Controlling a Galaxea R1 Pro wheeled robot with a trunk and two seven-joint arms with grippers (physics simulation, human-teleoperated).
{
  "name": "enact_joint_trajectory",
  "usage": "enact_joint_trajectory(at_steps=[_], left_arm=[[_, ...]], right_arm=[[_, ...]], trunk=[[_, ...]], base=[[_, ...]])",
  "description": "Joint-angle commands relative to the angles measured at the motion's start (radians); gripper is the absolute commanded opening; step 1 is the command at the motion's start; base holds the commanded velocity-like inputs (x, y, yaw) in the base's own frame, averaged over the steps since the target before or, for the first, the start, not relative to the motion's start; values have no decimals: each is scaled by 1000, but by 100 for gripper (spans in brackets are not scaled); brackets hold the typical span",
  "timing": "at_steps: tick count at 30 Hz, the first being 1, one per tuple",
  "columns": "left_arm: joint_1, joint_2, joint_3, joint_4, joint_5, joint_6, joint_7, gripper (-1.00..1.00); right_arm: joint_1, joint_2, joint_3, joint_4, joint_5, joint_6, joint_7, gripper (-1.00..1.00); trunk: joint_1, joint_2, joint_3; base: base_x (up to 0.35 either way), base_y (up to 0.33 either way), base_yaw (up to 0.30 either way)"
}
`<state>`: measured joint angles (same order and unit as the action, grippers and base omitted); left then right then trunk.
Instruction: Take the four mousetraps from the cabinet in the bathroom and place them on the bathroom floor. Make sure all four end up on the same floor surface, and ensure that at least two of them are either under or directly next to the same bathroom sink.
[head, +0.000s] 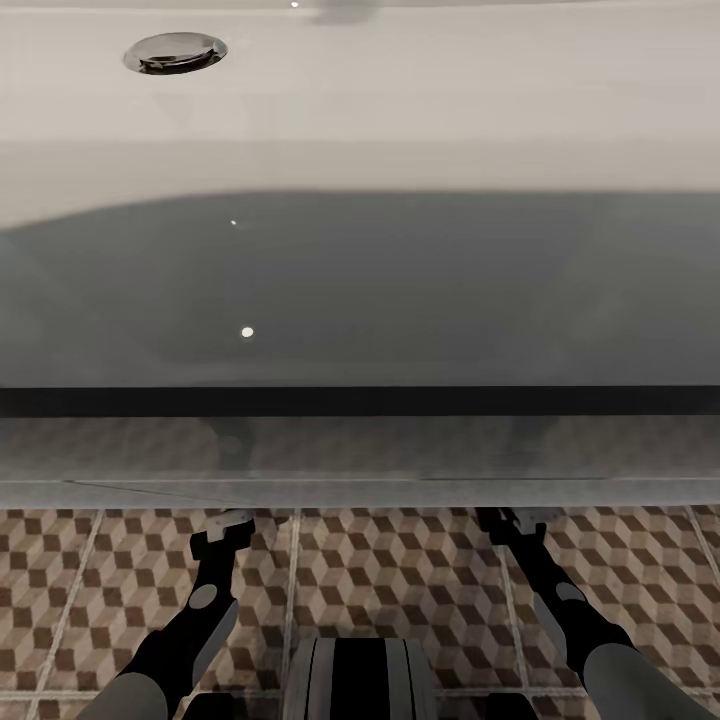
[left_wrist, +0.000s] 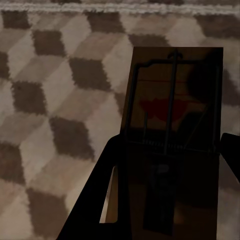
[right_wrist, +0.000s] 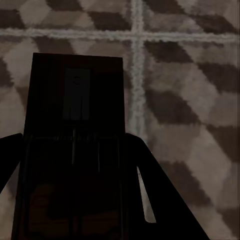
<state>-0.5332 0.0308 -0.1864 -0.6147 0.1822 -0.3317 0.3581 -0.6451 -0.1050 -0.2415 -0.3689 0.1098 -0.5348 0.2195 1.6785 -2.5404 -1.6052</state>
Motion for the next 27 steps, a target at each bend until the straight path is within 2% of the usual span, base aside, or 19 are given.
enact_joint_trajectory(at_steps=[1,18,19,27], left_arm=[[-1,1,-8,0,10,-4,7,-100],[-1,1,-8,1,10,-4,7,-100],[-1,1,-8,1,10,-4,7,-100],[-1,1,-8,1,10,-4,7,-100]], right_arm=[[-1,1,-9,1,10,-4,1,-100],[-1,1,-9,1,10,-4,-5,-100],[0,1,-9,1,10,-4,-5,100],[-1,1,-9,1,10,-4,-5,100]], trunk=[[0,0,0],[0,0,0],[0,0,0],[0,0,0]], base=[[0,0,0],[0,0,0],[0,0,0],[0,0,0]])
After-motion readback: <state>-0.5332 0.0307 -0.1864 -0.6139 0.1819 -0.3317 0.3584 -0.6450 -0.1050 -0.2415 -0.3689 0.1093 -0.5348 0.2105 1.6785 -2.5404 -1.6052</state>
